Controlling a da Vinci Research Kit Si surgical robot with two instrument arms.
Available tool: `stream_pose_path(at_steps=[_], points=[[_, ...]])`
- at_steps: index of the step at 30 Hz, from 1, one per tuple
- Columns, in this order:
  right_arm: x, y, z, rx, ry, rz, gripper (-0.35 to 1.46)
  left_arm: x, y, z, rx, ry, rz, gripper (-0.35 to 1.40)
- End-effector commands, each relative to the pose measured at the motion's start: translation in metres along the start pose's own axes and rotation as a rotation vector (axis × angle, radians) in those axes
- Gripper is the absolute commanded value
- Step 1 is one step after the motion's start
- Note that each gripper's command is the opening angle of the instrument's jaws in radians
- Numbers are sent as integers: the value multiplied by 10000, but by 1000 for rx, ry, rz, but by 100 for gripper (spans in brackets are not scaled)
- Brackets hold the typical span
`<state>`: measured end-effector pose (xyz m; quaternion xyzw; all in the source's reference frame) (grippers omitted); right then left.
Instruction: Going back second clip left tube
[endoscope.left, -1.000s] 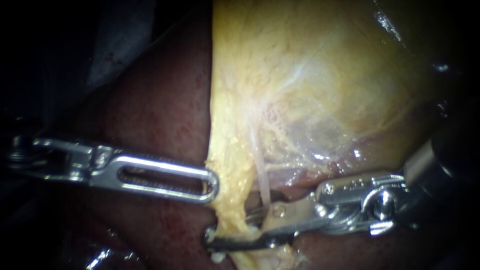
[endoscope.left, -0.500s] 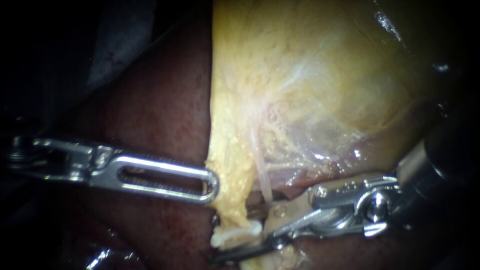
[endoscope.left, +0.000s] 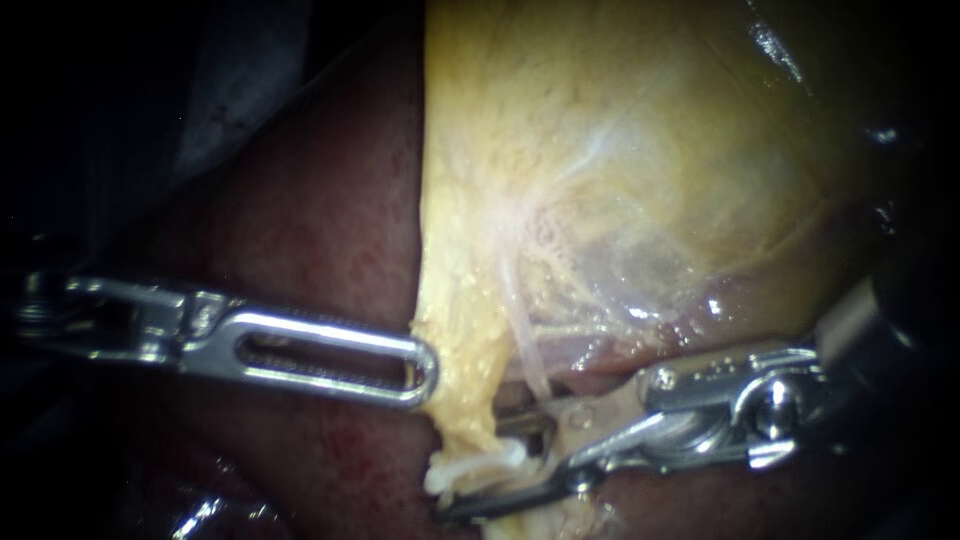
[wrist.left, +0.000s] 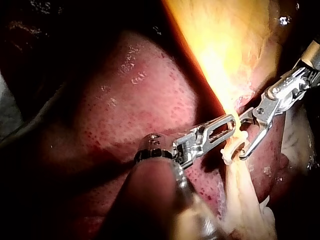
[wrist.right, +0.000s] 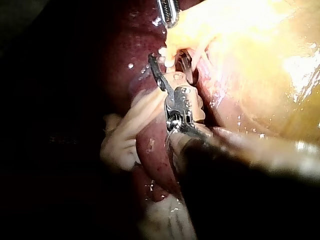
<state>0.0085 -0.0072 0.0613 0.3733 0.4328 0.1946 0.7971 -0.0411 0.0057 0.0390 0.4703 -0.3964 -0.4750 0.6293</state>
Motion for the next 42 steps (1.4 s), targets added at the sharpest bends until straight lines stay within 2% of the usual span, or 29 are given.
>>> stream_pose_path(at_steps=[1, 5, 10, 16, 19, 24, 33, 37, 42], points=[[2, 0, -7, -5, 6, -4, 47, 0, 2, 1, 1, 0, 1, -35], [13, -3, -41, -24, 20, -8, 47, -1, 7, 1, 0, 0, 2, -35], [29, -5, -93, -50, 61, -33, 48, -2, 12, 2, -2, 0, 3, -35], [41, 0, -146, -100, 83, -74, 53, -2, 13, 5, -3, -2, 4, -35], [46, 2, -163, -121, 90, -82, 53, -2, 13, 5, -4, -2, 3, -35], [51, 1, -175, -143, 97, -84, 54, -2, 14, 8, -5, -3, 4, -35], [50, 0, -178, -142, 97, -84, 54, -2, 16, 15, -9, -7, 5, -35], [50, 0, -178, -141, 97, -84, 54, -3, 25, 29, -13, -8, 8, -35], [50, -1, -179, -141, 96, -84, 54, 1, 45, 56, -17, 1, 18, -35]])
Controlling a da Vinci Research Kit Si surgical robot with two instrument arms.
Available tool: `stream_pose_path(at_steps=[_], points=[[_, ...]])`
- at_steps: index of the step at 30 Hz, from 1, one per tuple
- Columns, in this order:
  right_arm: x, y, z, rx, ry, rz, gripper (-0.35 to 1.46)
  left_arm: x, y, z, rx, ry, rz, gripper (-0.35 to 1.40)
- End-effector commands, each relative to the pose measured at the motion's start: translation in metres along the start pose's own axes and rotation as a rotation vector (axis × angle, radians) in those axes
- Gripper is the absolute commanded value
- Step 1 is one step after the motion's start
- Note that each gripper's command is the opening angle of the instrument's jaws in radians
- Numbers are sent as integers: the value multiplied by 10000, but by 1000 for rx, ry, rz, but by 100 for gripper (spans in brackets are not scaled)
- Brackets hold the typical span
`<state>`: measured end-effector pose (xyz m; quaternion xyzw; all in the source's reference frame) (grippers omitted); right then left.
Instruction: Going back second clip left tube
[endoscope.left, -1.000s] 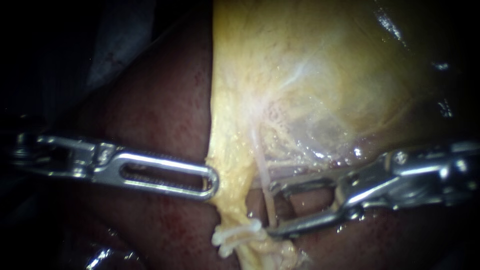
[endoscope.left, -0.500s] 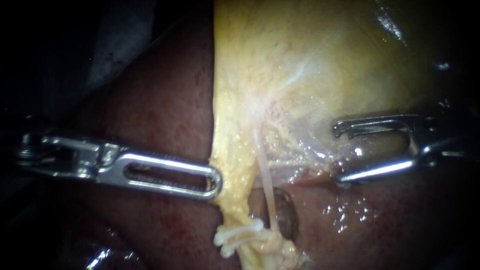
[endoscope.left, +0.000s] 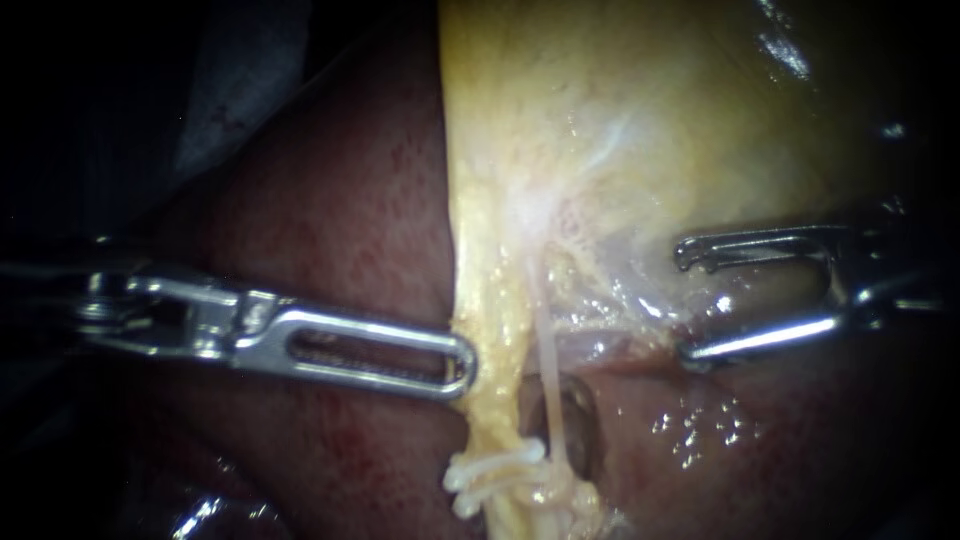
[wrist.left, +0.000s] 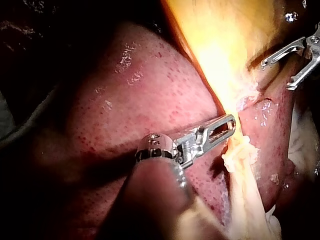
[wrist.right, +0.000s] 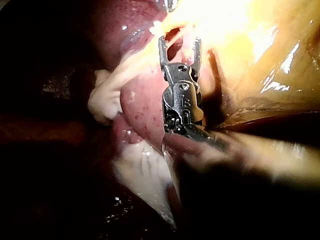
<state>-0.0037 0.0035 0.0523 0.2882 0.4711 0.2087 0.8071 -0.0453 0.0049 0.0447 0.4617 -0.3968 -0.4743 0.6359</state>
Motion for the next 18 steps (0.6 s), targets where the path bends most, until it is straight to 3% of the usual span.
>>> stream_pose_path(at_steps=[1, 8, 18], points=[[0, 0, 0, 0, 0, 0, 54, 1, 4, 4, -2, 5, 6, -35], [-1, -1, 0, 0, 0, 0, 54, 7, 24, 22, -8, 9, 16, -35], [-1, -1, -1, 0, 0, 0, 53, 7, 23, 24, -7, 11, 10, -35]])
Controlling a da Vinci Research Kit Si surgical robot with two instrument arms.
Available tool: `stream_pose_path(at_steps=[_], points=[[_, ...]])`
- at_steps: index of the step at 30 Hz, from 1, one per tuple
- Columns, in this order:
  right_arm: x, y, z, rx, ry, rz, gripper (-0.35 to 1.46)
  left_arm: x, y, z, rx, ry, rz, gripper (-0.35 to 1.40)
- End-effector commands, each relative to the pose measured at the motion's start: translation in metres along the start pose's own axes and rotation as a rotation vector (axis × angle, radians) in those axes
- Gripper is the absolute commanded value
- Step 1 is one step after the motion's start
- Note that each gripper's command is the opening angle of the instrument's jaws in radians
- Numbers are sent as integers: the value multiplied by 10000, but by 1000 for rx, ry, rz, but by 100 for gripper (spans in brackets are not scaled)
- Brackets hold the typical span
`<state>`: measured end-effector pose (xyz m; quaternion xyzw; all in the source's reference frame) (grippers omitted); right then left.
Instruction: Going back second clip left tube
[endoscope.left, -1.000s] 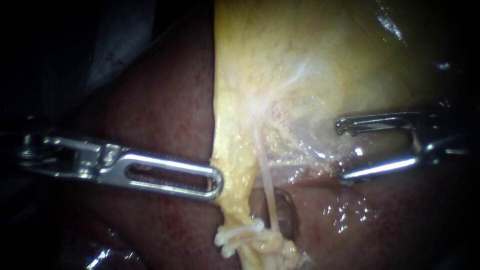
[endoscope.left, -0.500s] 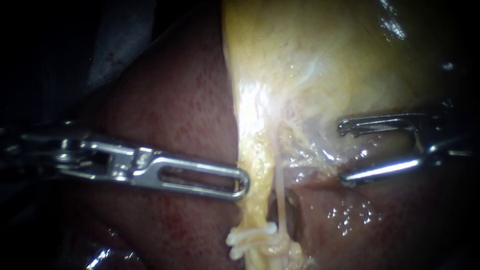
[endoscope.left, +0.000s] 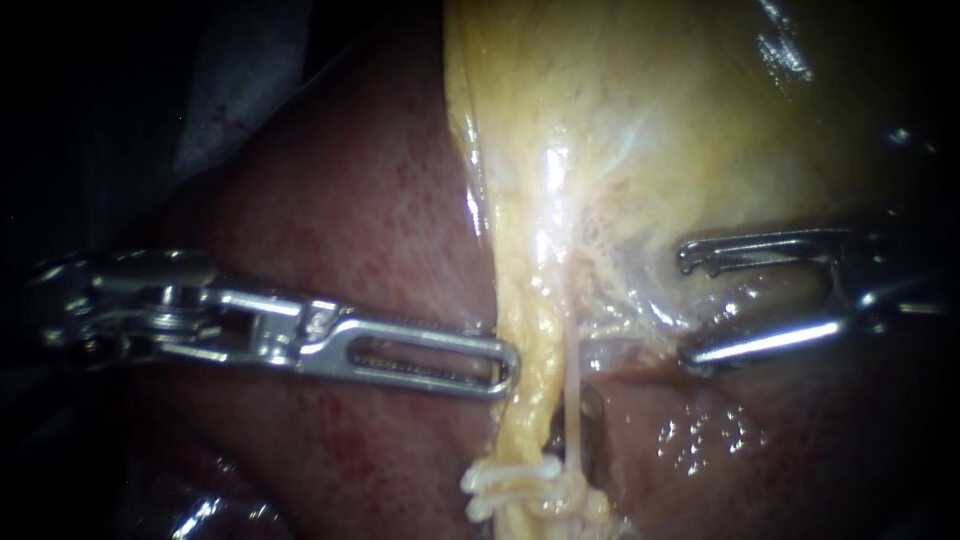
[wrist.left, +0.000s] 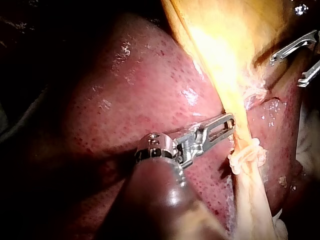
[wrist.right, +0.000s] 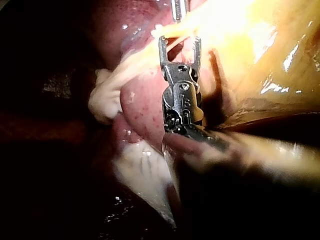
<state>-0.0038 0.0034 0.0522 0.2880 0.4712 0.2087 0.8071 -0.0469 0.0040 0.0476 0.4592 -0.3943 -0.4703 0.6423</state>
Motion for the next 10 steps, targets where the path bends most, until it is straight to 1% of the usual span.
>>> stream_pose_path(at_steps=[1, 10], points=[[0, 0, 0, 0, 0, 0, 53, 0, 0, 0, 1, 1, 0, -35], [0, -1, 0, 0, 0, 0, 53, 1, -2, 0, 3, 4, 0, -35]])
